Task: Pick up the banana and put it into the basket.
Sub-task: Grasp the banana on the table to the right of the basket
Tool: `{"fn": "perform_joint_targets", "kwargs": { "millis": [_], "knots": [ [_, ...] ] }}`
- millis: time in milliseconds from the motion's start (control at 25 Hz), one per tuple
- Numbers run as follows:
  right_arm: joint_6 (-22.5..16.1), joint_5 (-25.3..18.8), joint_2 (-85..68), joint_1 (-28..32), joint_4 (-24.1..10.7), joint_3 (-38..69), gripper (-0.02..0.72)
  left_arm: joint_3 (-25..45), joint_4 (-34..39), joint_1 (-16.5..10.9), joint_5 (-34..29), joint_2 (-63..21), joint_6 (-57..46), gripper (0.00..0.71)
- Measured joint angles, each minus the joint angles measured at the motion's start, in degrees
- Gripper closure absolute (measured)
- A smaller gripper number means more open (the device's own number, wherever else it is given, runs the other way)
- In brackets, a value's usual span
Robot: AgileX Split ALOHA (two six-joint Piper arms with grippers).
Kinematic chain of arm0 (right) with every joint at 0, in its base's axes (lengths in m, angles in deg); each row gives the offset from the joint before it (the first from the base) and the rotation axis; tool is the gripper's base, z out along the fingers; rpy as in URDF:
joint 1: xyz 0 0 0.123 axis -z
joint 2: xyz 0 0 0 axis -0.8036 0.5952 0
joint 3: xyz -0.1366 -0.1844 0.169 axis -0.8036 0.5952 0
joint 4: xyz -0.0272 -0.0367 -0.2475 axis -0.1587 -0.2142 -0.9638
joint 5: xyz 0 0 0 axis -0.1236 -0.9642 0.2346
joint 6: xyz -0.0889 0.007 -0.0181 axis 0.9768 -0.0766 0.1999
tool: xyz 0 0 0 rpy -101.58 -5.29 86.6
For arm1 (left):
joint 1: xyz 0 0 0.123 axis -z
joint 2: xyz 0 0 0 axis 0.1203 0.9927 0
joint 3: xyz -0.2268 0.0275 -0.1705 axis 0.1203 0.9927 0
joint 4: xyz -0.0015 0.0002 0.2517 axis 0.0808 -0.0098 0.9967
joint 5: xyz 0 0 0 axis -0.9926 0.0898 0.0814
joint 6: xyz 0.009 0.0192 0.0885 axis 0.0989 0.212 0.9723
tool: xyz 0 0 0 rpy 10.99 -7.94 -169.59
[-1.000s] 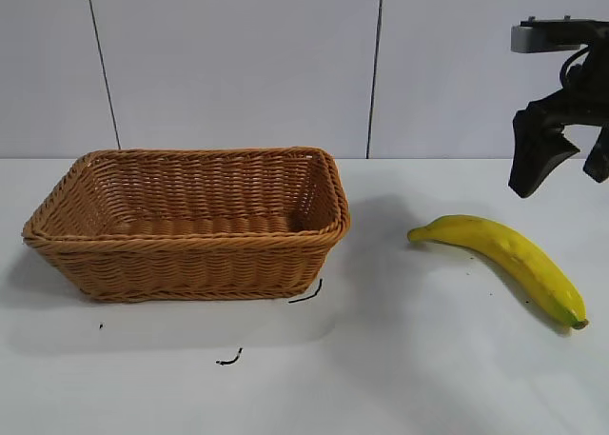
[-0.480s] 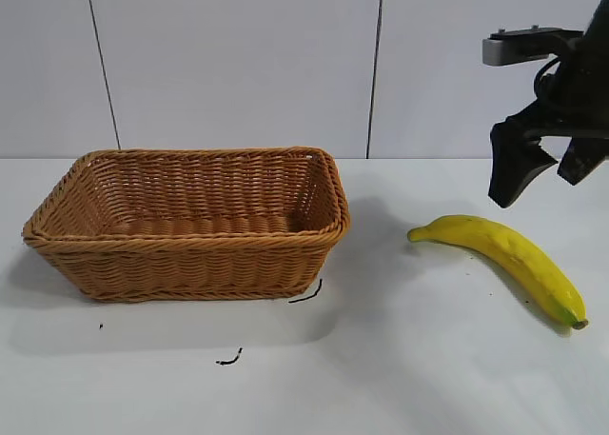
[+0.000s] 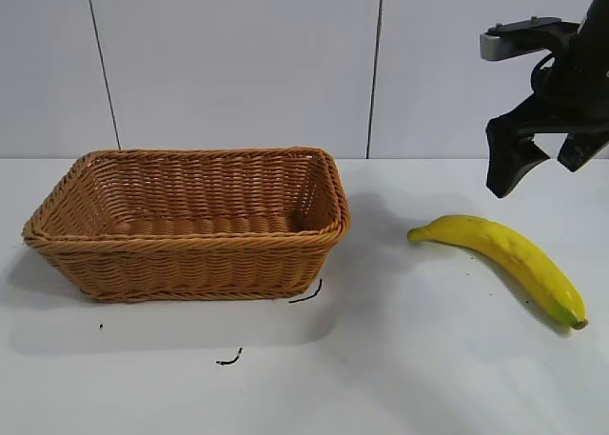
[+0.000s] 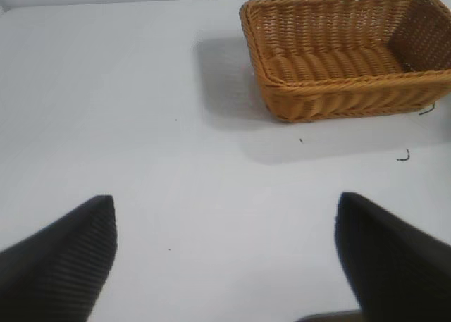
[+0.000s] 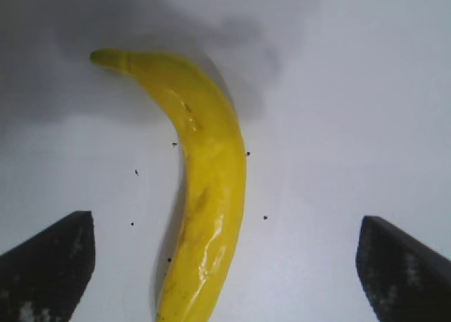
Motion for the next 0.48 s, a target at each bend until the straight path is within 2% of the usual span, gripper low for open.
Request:
{"fn": "perform_joint_targets", "kwargs": {
  "millis": [400, 480],
  "knots": [
    [-1.79, 3.73, 6.37, 0.0, 0.0, 0.0, 0.015, 0.0, 0.0, 0.0, 0.0, 0.0, 0.0, 0.075],
    [-2.63, 3.84, 6.44, 0.0, 0.0, 0.0, 0.048, 0.0, 0.0, 0.0, 0.0, 0.0, 0.0, 0.075]
  ]
}}
